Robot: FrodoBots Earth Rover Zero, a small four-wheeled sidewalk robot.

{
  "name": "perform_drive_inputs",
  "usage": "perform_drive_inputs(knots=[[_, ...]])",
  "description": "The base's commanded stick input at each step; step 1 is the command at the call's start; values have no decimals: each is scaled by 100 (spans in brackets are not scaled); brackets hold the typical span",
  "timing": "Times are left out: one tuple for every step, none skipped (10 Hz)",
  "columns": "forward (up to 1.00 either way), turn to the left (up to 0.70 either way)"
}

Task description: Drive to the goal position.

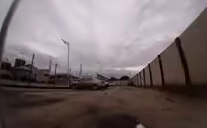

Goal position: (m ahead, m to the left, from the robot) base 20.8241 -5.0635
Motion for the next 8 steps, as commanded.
perform_drive_inputs(knots=[[100, 0], [100, 0], [100, 0], [100, 0], [100, 0], [100, 0], [100, 0], [100, 0]])
